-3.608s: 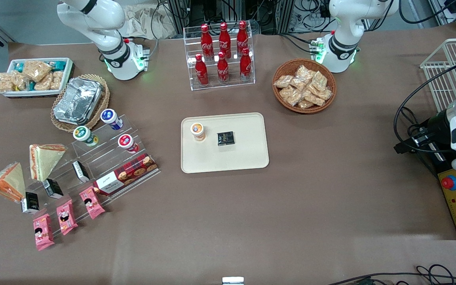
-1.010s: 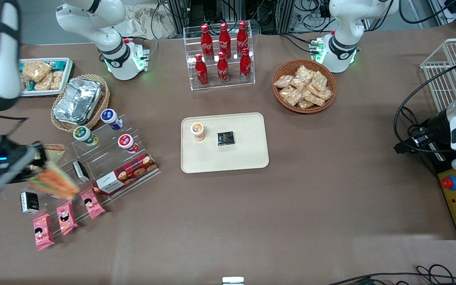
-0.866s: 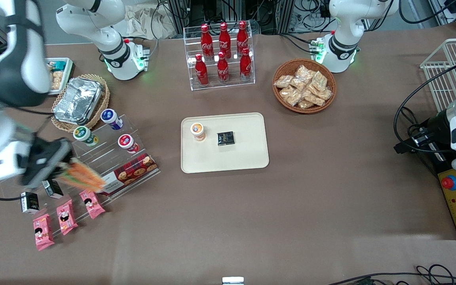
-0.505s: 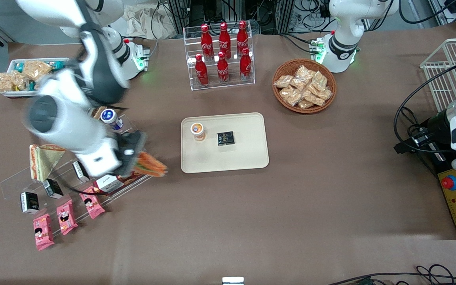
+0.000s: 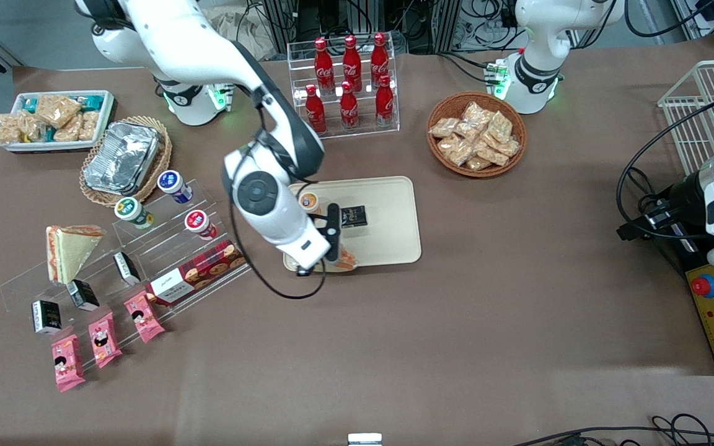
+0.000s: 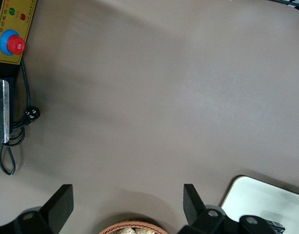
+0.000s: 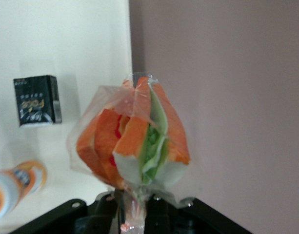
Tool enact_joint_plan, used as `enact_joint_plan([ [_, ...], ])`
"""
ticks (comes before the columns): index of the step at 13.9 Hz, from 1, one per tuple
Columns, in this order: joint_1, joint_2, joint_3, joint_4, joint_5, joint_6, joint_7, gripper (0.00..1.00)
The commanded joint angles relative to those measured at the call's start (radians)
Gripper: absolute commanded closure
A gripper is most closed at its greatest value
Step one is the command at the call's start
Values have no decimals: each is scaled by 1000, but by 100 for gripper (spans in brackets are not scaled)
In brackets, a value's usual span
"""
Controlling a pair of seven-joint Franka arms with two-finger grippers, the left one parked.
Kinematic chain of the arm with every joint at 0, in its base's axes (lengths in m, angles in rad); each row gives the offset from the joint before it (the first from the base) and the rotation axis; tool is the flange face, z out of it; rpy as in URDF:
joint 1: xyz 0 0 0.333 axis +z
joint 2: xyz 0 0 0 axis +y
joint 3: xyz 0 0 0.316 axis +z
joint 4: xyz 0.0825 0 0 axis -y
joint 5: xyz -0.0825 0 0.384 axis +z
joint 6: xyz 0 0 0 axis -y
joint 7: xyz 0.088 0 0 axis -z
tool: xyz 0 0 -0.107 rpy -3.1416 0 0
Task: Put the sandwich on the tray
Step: 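Lower the sandwich onto the tray beside the black box and release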
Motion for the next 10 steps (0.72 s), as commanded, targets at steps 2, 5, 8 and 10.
enact_joint_plan([
  [2, 5, 56, 33, -2, 35, 61, -49, 100],
  [5, 40, 73, 38, -34, 33, 87, -50, 100],
  [8, 68, 71, 38, -104, 33, 159, -49, 97],
  [10, 70, 71, 38, -106, 35, 161, -35, 41],
])
